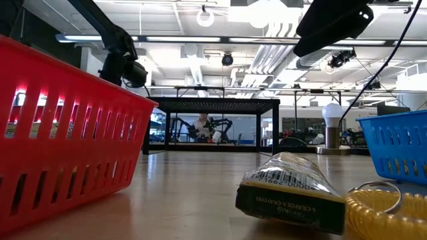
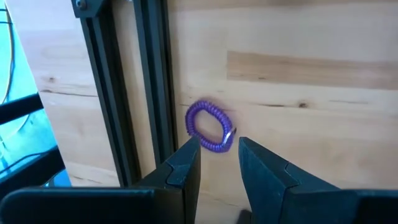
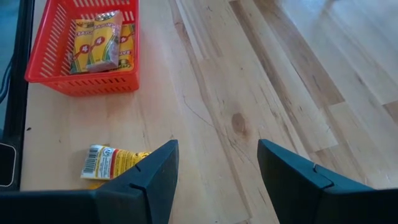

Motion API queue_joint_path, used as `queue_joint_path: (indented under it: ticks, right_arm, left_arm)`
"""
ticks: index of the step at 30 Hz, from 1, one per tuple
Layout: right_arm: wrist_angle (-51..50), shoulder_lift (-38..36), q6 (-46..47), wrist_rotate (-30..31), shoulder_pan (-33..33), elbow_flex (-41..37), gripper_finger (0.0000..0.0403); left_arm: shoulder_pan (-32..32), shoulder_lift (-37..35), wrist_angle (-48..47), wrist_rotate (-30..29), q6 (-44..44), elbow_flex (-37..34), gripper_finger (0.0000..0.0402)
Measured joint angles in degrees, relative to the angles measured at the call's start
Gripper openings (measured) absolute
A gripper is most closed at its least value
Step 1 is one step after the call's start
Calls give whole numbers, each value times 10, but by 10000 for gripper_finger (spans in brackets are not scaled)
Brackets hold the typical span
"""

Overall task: Pick & Place Office Desk Supplies
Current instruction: Put the violet spring keychain into the blue bin

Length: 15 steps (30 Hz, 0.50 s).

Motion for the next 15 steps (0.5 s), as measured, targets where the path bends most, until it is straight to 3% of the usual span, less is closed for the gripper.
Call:
queue_joint_path:
  ticks: [9, 15]
  right_arm:
    - [0, 0, -3, -4, -3, 0, 208]
    - [4, 0, -7, -45, -23, 0, 208]
  left_arm:
    - [0, 0, -10, 21, -30, 0, 101]
    - [0, 0, -10, 21, -42, -3, 101]
